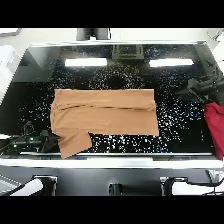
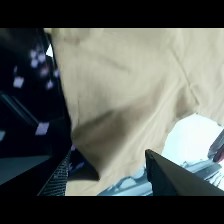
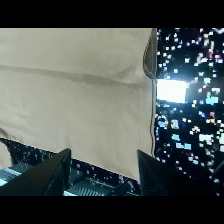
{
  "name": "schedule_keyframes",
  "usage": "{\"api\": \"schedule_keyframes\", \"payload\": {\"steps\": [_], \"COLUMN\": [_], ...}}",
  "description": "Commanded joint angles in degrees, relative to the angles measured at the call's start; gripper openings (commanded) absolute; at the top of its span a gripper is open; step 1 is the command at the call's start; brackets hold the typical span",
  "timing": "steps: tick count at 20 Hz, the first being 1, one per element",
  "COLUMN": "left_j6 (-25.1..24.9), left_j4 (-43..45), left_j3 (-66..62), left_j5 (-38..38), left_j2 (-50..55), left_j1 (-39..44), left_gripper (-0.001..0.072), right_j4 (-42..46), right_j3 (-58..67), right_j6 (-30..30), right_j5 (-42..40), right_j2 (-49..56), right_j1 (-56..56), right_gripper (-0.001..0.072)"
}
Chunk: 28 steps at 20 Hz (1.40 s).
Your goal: Fold the clothes and pants, and hang the long-sleeved shirts on hangers.
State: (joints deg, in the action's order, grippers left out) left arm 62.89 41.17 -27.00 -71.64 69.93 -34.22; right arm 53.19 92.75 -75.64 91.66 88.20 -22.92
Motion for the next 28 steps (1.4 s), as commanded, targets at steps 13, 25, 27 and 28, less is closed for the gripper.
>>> {"api": "schedule_keyframes", "payload": {"steps": [13,25,27,28], "left_j6": [0.0,0.1,0.1,0.1], "left_j4": [-1.7,-2.0,-2.1,-2.1], "left_j3": [0.1,0.1,0.0,0.0], "left_j5": [0.8,4.6,4.5,4.4], "left_j2": [3.8,4.3,4.3,4.3], "left_j1": [0.0,8.8,8.2,8.0], "left_gripper": [0.0533,0.002,0.0019,0.0019], "right_j4": [0.1,1.4,2.3,2.9], "right_j3": [0.0,0.0,-1.0,-2.7], "right_j6": [0.0,0.5,0.7,0.7], "right_j5": [-0.2,-0.5,-0.8,-1.1], "right_j2": [-0.1,-0.1,-0.1,-0.1], "right_j1": [0.0,0.0,-0.1,-0.1], "right_gripper": [0.0478,0.0477,0.0475,0.0475]}}
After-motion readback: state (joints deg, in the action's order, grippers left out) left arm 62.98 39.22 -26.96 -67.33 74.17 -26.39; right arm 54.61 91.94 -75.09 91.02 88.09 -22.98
